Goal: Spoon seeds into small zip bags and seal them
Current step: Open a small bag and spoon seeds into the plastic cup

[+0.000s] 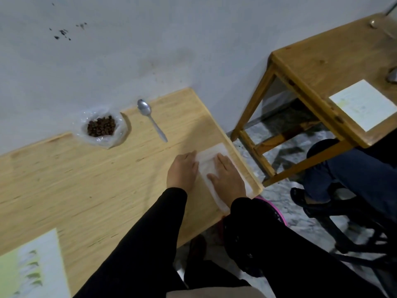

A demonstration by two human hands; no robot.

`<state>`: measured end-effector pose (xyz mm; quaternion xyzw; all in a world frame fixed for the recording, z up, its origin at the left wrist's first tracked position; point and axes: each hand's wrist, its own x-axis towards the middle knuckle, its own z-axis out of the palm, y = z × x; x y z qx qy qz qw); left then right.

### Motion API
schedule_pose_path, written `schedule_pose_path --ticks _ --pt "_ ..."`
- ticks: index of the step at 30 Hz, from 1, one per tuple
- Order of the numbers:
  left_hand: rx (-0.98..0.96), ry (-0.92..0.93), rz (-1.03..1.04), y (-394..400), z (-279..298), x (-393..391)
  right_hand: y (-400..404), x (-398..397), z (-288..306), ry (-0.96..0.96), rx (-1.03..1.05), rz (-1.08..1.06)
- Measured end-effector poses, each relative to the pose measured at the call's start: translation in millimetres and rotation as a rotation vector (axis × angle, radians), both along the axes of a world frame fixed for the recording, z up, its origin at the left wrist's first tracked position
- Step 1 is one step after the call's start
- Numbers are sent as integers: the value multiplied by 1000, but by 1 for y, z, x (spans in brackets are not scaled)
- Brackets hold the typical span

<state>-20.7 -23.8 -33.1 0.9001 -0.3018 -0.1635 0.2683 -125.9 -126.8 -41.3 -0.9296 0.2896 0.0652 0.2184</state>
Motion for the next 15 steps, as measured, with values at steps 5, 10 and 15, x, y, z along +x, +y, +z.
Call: schedule_pose_path --ticks 5,10,15 --pt "-83 -16 29 3 -2 -9 1 -1 -2 -43 17 -34" --pt "-143 0 44 1 -5 -7 1 -1 -2 -60 19 -37" --pt "-142 3 83 -4 -9 -7 1 0 -3 -62 12 -34"
